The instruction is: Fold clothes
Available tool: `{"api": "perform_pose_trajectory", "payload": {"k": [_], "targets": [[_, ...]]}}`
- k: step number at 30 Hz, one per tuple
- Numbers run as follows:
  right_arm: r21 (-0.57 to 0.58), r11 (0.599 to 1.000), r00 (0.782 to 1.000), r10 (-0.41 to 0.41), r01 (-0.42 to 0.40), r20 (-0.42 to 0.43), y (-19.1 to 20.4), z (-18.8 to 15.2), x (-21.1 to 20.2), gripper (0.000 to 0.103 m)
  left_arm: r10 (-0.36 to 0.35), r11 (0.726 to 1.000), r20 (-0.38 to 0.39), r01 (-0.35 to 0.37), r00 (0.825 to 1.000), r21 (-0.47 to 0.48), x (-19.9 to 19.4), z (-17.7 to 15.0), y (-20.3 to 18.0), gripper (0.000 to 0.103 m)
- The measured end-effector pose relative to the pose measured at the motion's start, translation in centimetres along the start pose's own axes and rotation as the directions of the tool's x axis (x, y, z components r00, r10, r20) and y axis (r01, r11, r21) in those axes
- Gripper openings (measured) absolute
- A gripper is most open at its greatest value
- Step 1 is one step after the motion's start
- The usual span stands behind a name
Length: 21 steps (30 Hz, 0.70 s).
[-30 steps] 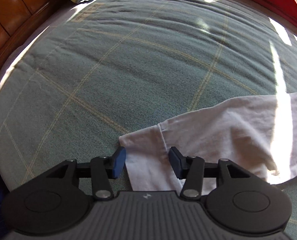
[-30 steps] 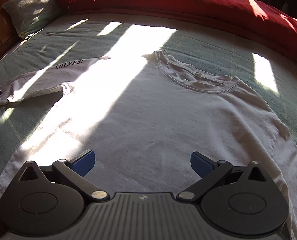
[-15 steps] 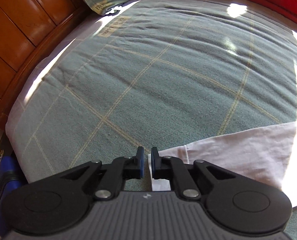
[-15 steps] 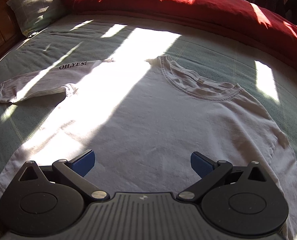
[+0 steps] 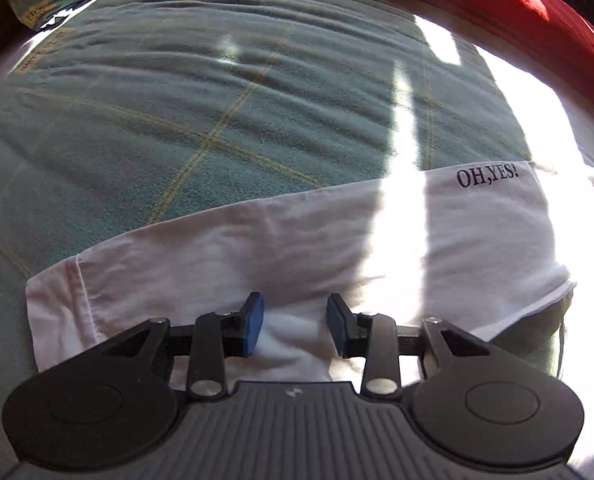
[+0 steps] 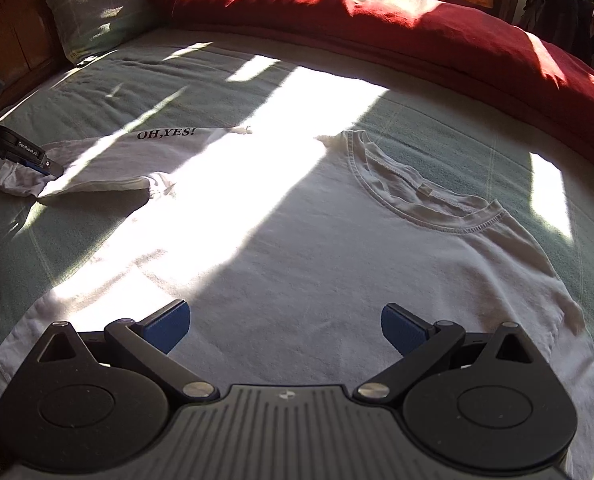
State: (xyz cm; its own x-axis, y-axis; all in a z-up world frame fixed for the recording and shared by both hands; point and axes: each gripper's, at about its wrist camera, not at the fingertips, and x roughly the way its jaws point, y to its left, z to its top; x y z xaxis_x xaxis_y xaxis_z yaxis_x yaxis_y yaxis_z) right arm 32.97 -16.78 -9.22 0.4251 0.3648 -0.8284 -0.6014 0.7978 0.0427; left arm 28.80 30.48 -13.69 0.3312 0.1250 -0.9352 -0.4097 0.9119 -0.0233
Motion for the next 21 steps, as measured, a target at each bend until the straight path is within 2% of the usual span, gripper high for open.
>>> {"api": "perform_pose_trajectory", "payload": {"k": [3,5,7,9,12,15,17,21], "targets": [[0.038,0.999,1.000,-0.005,0.005,-0.012,-0.7,-0.3,0.4,0.103,0.113,0.994,-0.034,-0.113,0.993,-0.003,-0.5,0.2,1.5,0.037],[0.071,0.997,1.000,-0.001,0.003,-0.023,-1.0,-0.4,0.8,0.103,0.169,0.986,-0.038,-0.169,0.985,0.014,-1.0,0.6,1.1,0.032],[0.091,0.996,1.000,0.005,-0.003,-0.023,-1.0,-0.4,0.9,0.103,0.115,0.991,0.021,-0.116,0.993,0.064,-2.2,1.1,-1.7,0.032],[0.089,0.996,1.000,0.009,-0.006,-0.028,-0.7,-0.4,1.2,0.103,-0.002,0.991,0.075,-0.007,0.997,0.133,-2.9,1.7,-6.3,0.040],[0.065,0.998,0.999,0.008,-0.005,-0.039,-0.2,-0.5,1.6,0.103,-0.143,0.961,0.126,0.107,0.982,0.254,-2.7,2.1,-13.0,0.042],[0.030,0.999,0.999,-0.010,0.011,-0.051,0.4,-0.7,2.0,0.103,-0.231,0.925,0.117,0.181,0.966,0.335,-1.5,1.6,-18.1,0.043],[0.018,1.000,0.998,-0.024,0.025,-0.063,0.7,-0.9,2.4,0.103,-0.217,0.910,0.099,0.164,0.971,0.381,-0.4,0.8,-19.8,0.043],[0.050,0.998,0.997,-0.033,0.036,-0.076,0.4,-1.7,3.0,0.103,-0.125,0.891,0.065,0.083,0.990,0.447,1.0,-1.5,-19.6,0.043]]}}
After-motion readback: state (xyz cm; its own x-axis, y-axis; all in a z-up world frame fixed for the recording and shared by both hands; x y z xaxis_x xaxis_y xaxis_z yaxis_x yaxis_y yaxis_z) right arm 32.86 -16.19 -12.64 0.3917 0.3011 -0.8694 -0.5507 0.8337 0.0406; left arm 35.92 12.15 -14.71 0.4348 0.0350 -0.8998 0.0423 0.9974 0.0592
